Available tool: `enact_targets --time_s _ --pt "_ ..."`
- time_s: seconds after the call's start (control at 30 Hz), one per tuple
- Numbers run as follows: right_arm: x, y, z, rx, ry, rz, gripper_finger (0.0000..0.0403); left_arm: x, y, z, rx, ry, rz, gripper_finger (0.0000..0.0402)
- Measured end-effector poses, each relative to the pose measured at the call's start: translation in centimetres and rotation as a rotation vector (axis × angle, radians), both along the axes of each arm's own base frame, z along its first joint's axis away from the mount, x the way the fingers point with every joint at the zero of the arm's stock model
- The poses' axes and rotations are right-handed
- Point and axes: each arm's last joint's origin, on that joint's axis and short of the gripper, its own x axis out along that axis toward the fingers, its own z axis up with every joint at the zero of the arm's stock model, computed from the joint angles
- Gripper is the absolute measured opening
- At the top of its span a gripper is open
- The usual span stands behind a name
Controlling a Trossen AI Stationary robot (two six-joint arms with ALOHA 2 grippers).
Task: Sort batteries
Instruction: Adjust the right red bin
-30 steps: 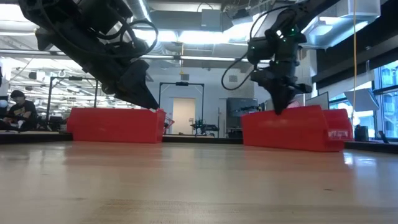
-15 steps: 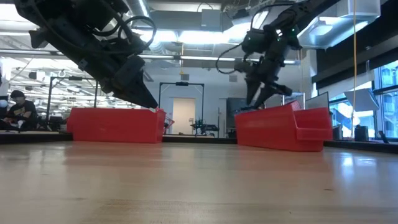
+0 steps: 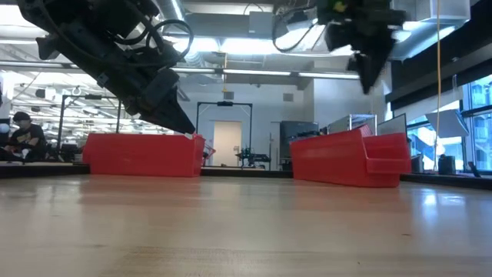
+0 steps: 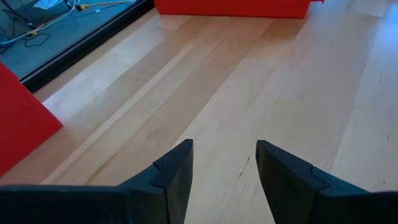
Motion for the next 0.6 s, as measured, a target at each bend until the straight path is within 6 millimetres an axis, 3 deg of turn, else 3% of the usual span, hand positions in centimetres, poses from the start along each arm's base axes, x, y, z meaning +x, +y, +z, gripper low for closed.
enact_targets --time_s 0.13,0.23,0.43,0.6 --pt "0.4 3.6 -4.0 -0.021 0.097 0.198 0.0173 0.0 0.0 0.0 0.0 -0.001 0.001 0.0164" --pt "0.5 4.9 -7.4 -0.124 0.132 0.265 0.0158 0.0 0.0 0.0 0.0 -0.002 0.001 0.0164" --pt "-0.1 5.1 -12.0 -0.191 0.117 0.271 0.0148 0.0 0.0 0.0 -0.003 -0.006 0.003 0.0164" --pt "-0.6 4.8 -13.6 -0.304 0.127 0.256 0.0147 0.0 0.0 0.0 -0.018 -0.018 0.015 0.0164"
